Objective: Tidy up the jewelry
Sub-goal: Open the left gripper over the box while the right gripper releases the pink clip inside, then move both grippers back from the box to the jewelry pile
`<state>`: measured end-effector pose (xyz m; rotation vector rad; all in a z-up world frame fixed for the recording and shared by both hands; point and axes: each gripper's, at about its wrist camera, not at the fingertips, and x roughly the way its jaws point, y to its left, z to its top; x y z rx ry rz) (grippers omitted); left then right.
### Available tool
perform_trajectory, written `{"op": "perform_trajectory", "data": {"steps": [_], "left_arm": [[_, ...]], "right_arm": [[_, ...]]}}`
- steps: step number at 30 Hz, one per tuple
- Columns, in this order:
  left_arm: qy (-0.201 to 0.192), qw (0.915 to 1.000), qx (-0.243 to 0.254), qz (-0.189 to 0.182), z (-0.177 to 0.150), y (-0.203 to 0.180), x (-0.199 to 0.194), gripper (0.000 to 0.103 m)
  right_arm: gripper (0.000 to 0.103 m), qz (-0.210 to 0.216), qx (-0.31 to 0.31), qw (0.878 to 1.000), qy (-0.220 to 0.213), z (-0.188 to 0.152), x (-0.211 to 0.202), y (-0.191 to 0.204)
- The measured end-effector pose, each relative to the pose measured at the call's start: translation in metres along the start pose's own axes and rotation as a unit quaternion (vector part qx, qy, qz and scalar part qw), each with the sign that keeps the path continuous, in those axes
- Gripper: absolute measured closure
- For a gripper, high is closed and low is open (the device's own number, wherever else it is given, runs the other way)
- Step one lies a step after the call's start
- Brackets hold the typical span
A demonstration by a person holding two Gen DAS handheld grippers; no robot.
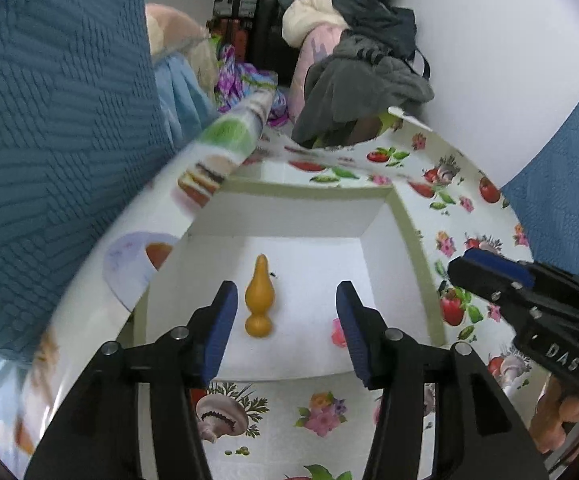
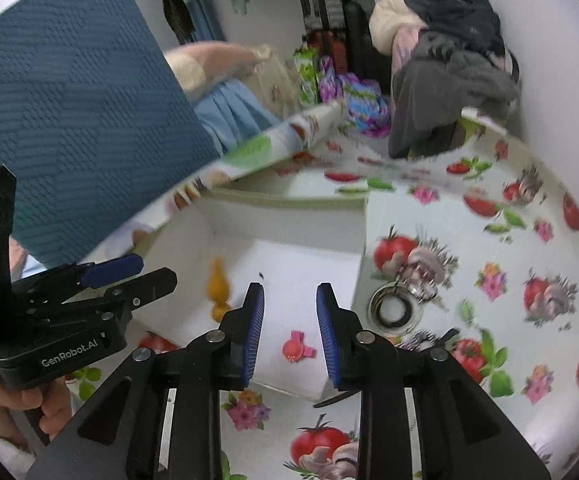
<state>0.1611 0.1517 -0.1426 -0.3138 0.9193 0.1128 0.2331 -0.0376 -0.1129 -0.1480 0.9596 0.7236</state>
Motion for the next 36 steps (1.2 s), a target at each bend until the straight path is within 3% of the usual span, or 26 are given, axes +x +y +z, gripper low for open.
{"op": "perform_trajectory", "data": {"steps": [10,19,27,36], "left_arm": [[-0.048,0.9985,0.010,-0.027,0.006,-0.043,-0.043,0.051],[-0.062,0.9958,0.028,-0.061,-0.011,-0.085,-0.043,0.051],[-0.051,0.9944,0.029,-0.088,-0.041,-0.111,-0.026,0.051],[-0.026,0.9939,0.036,-0.101,-0.078,-0.121,0.002,0.051]], "right_arm": [[0.078,-0.001,-0.005,0.996,-0.084,0.005,-0.085,-0.020],[0.078,-0.021,0.011,0.994,-0.109,-0.019,-0.120,-0.051],[0.078,-0.034,0.039,0.994,-0.097,-0.058,-0.114,-0.085],[0.078,-0.033,0.069,0.995,-0.057,-0.098,-0.070,-0.113]]}}
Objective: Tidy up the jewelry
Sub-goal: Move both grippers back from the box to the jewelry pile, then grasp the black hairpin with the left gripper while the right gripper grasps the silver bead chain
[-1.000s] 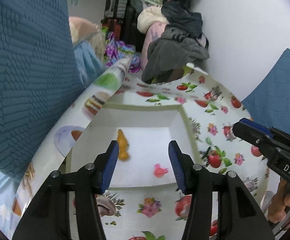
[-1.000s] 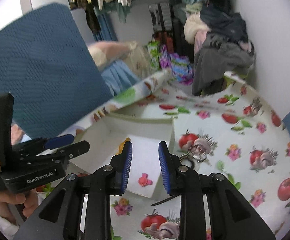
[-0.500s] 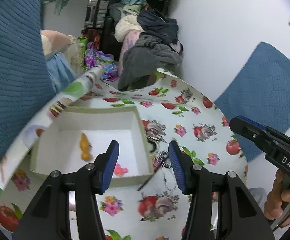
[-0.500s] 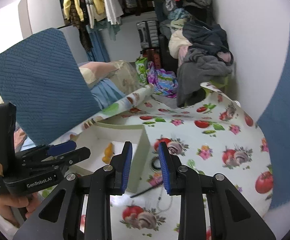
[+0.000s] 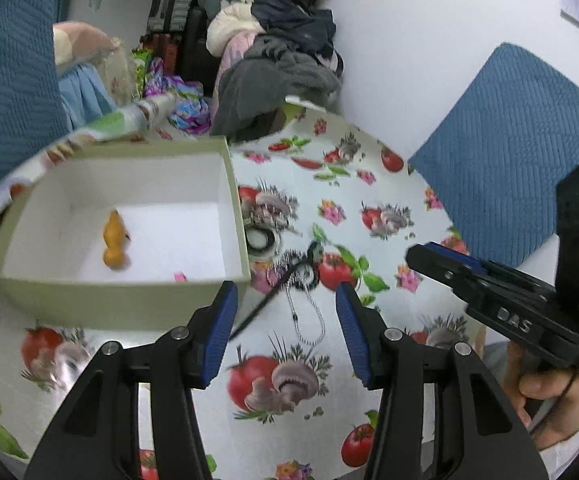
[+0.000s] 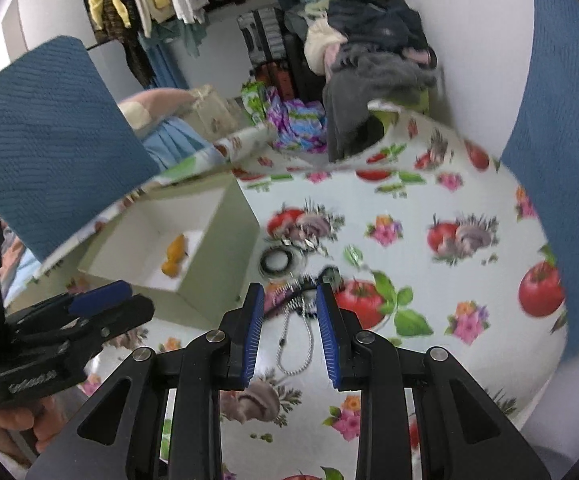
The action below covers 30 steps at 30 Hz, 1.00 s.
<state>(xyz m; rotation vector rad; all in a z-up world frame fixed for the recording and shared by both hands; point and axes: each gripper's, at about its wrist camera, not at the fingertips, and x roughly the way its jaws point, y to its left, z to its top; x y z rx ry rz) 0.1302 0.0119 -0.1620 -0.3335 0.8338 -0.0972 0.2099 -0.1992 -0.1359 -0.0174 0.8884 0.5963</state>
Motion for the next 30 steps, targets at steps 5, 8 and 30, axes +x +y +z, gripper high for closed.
{"op": "perform_trajectory", "data": {"steps": [5,8,30], "left_arm": [[0.020,0.9997,-0.013,0.009,-0.021,0.012,0.022,0.053],[0.033,0.9993,-0.014,0.008,-0.032,0.018,0.037,0.054],[0.090,0.9944,0.020,0.052,-0.047,0.028,0.107,0.071]], "right_arm": [[0.079,0.007,0.002,0.999,0.032,-0.014,0.032,-0.006],[0.079,0.011,-0.007,0.999,0.045,-0.020,0.048,-0.005],[0.078,0.012,-0.047,0.992,0.117,-0.039,0.145,-0.003]]}}
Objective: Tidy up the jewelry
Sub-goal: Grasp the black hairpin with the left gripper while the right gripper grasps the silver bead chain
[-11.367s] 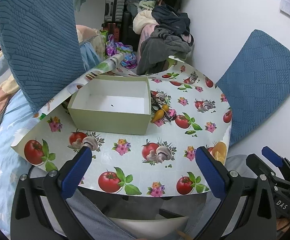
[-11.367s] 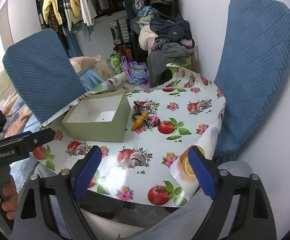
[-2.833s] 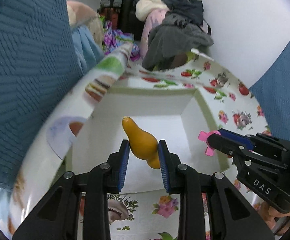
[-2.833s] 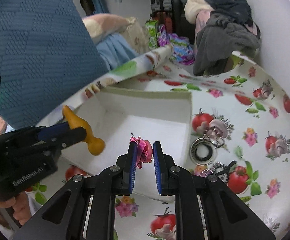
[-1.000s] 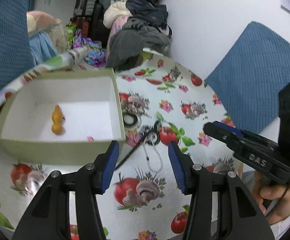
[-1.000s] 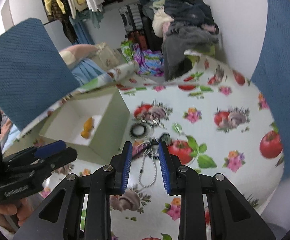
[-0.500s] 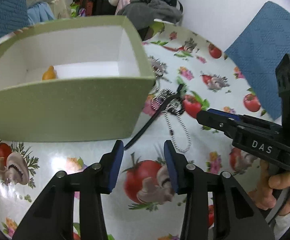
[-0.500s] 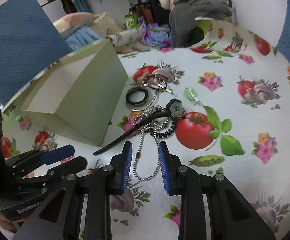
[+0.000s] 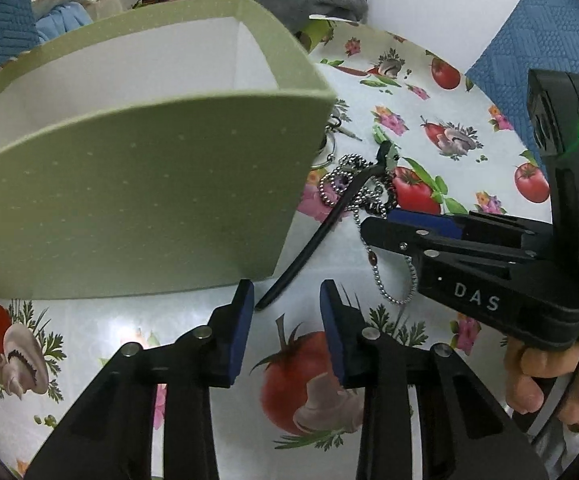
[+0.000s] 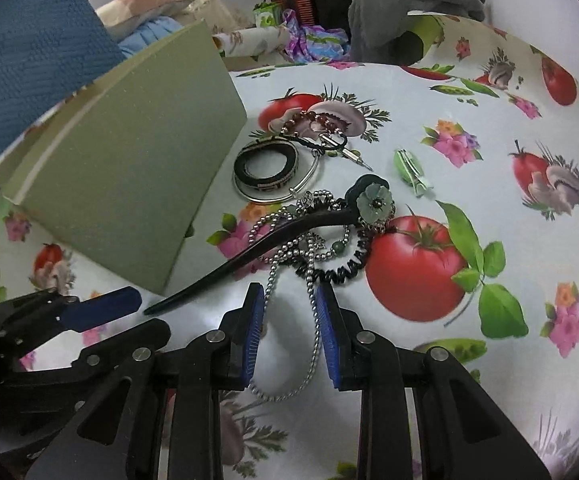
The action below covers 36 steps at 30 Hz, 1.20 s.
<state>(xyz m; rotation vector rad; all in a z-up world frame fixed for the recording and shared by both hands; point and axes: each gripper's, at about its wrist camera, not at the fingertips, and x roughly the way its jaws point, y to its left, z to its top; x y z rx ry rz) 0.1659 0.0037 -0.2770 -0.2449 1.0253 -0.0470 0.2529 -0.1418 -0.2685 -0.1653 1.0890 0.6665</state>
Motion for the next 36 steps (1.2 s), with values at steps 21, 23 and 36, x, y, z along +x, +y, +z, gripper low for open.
{"op": "perform_trajectory", "data": {"steps": [21,23,36], "left_arm": [[0.030,0.9995,0.001,-0.013,-0.011,-0.023,0.003,0.097],[0.031,0.9994,-0.003,-0.014,-0.014,-0.028,0.001,0.097],[0.058,0.9973,-0.040,-0.021,-0.046,-0.042,-0.011,0.098]], "right_arm": [[0.100,-0.038,0.016,0.999,0.006,-0.003,-0.003,-0.018],[0.100,-0.041,0.024,0.999,0.008,-0.006,-0.006,-0.023],[0.101,-0.069,0.060,0.995,0.025,-0.038,-0.031,-0.043]]}}
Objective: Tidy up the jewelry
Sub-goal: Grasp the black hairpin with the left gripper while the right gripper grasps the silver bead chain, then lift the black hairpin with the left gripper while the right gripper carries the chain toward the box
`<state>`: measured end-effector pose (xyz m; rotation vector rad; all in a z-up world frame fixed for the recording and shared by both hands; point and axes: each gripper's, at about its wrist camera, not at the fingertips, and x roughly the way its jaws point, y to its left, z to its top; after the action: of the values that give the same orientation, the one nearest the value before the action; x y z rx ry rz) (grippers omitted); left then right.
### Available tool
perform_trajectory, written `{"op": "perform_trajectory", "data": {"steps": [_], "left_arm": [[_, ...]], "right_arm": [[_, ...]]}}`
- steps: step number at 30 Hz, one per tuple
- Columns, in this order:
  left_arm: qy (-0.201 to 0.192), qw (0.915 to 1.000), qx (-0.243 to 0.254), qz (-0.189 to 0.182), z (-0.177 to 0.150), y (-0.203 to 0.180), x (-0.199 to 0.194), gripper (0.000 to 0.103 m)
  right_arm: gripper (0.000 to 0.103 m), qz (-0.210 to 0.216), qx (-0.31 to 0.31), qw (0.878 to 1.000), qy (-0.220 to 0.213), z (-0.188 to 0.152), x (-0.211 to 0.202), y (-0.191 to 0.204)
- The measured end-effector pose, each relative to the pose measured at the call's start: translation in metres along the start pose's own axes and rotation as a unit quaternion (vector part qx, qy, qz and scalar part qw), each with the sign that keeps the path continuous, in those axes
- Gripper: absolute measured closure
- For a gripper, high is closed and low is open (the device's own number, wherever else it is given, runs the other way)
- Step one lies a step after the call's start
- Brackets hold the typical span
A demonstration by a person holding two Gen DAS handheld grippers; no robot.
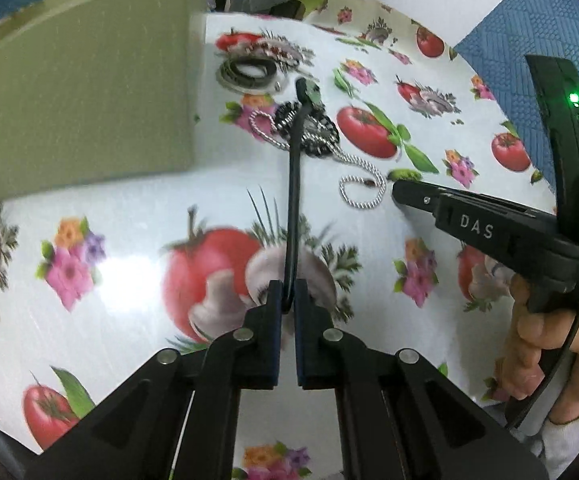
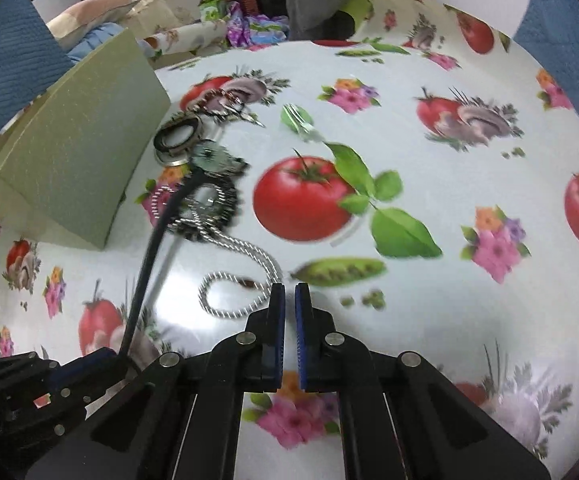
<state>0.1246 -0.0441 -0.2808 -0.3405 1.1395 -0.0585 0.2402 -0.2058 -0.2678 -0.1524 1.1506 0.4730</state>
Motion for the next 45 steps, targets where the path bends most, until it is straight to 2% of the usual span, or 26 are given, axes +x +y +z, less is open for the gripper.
{"op": "perform_trajectory", "data": {"steps": [3,7,9,11,13,19,25,27,28,29,34,36,45], "left_arm": [[0.006,1.0000,0.005,-0.006,-0.001,-0.002,0.002,0.098],[0.004,0.9999,-0.004,-0.008,0.006,0.001,0.000,0.097],[-0.002,1.0000,-0.005,-0.007,0.009,0.001,-0.002,0.091],[-0.013,0.9999,-0.004,-0.004,0.016,0.001,-0.004,0.077],[-0.019,0.9998,0.001,-0.009,0.023,-0.001,-0.004,0.075],[-0.036,0.9986,0.038,-0.007,0.045,-0.010,0.008,0.076],[-0.041,0.9976,0.056,0.010,0.066,-0.007,0.027,0.076],[-0.047,0.9970,0.061,0.011,0.070,-0.006,0.028,0.081],[-0.046,0.9968,0.064,0.012,0.072,-0.005,0.030,0.093],[-0.045,0.9969,0.064,0.013,0.073,-0.004,0.030,0.096],[-0.063,0.9966,0.053,0.001,0.077,0.002,0.017,0.097],[-0.067,0.9969,0.041,-0.005,0.077,0.006,0.010,0.097],[-0.083,0.9962,0.024,-0.012,0.072,0.012,-0.009,0.097]], "right_arm": [[0.100,0.005,0.002,1.000,-0.006,-0.004,-0.005,-0.003],[0.098,0.046,0.000,0.999,-0.024,0.001,-0.011,-0.002],[0.097,0.054,-0.009,0.998,-0.028,0.003,-0.011,0.001],[0.096,0.063,-0.016,0.997,-0.031,0.005,-0.011,0.005],[0.096,0.075,-0.020,0.996,-0.033,0.007,-0.010,0.006],[0.086,0.080,-0.022,0.996,-0.042,0.011,-0.013,0.002],[0.085,0.094,-0.017,0.994,-0.044,0.015,-0.014,-0.004],[0.085,0.095,-0.019,0.994,-0.043,0.016,-0.013,-0.005],[0.085,0.097,-0.020,0.994,-0.042,0.017,-0.012,-0.005],[0.085,0.098,-0.021,0.994,-0.040,0.018,-0.011,-0.004],[0.084,0.109,-0.042,0.993,-0.037,0.021,-0.005,0.003],[0.079,0.111,-0.051,0.992,-0.034,0.022,-0.002,0.007],[0.077,0.091,-0.129,0.987,-0.026,0.024,0.014,0.036]]}}
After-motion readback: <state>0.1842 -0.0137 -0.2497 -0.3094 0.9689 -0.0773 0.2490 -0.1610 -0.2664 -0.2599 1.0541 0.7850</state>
